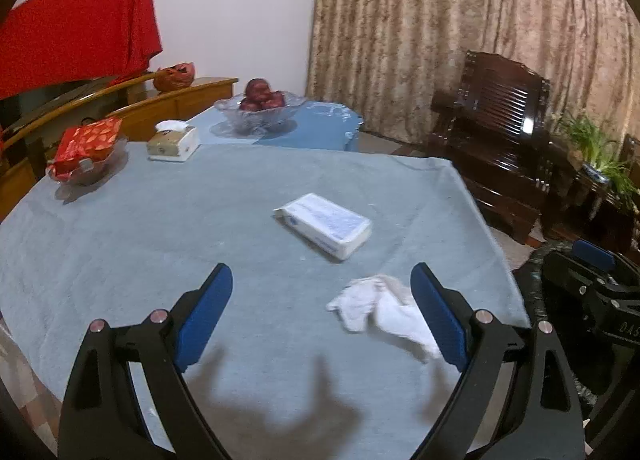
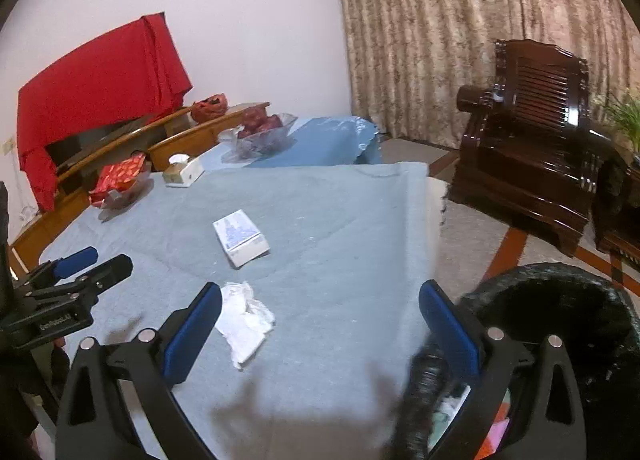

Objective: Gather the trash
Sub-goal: 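Move both tools back over the table toward the white box and tissue, then grasp the crumpled white tissue with the right tool while the left tool grasps the white box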

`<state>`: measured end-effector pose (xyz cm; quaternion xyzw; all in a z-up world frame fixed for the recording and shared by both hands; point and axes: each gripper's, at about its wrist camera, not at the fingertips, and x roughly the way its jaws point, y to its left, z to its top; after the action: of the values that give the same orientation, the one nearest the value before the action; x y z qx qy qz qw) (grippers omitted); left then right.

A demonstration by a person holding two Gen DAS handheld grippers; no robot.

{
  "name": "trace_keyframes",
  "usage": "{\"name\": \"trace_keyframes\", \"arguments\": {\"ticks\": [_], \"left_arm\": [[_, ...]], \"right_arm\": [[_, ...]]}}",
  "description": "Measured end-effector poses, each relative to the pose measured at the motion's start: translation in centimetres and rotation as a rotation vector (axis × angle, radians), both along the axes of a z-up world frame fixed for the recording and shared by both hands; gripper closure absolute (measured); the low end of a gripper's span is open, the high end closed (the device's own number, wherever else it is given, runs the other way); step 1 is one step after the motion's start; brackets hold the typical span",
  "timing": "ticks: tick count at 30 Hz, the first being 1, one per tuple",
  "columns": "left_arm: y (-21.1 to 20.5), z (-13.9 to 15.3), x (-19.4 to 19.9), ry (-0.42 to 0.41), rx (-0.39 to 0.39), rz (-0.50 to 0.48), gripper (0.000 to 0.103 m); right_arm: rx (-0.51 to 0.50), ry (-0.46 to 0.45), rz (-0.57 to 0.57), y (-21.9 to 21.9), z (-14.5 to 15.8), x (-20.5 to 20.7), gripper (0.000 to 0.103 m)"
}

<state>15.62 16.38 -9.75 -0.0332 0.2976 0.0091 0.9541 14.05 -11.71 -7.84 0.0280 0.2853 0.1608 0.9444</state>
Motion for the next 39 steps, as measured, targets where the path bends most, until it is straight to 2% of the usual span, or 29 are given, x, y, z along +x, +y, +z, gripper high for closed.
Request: {"name": "trace_keyframes", "arguments": {"ticks": [12,20,39], "left_arm": [[4.8,-2.6,0.9,0.047,-0.008,0.068,0.015],[7.0,-3.8,1.7,0.063,-0.003,0.083,0.015],[9.9,-5.3,2.6,0.085,-0.029,0.113,0.015]], "right_arm": [[-0.034,0.075,0.059,6.5,-3.4,2.6,0.006],[-0.044,0.117,0.057,10.1,-5.5,4.5,0.006],[-0.101,0.212,0.047,13.6,-8.8,6.8,0.007]]}}
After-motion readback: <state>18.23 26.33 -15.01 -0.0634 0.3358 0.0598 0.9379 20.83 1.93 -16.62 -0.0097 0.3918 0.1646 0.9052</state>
